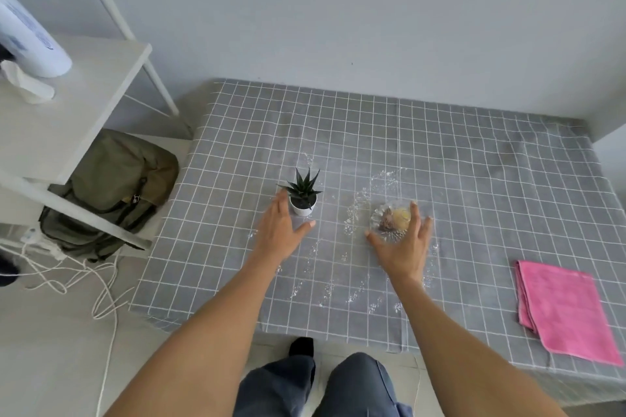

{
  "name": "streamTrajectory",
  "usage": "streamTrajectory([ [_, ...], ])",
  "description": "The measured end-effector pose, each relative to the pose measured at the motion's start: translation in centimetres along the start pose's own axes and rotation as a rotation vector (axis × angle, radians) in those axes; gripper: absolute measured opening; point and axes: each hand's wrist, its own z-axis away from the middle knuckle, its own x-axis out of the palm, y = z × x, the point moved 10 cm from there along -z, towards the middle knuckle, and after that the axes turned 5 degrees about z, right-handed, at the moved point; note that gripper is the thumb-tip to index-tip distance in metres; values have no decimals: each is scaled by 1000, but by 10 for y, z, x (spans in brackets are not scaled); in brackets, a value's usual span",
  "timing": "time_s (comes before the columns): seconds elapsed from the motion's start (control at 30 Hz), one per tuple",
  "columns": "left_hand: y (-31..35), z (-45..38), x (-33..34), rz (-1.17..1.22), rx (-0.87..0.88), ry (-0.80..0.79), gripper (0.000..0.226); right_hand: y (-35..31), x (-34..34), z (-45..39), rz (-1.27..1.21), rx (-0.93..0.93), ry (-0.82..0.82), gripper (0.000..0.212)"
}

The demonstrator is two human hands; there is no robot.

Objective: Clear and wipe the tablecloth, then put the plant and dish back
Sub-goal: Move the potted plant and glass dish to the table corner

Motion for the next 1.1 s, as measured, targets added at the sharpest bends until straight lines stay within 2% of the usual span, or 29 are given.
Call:
streamTrajectory([
  [0.13,-1,-8,3,212,-1,86,89,1,1,3,-6,-35,40,112],
  [0.33,8,-8,1,354,15,233,84,5,3,1,-7,-72,83,110],
  [0.57,10,-10,2,383,9,322,70,5,0,-4,-22,-117,163,104],
  [1.1,1,-3,-17,377,0,416,59,-5,3,-7,-53,-197,170,104],
])
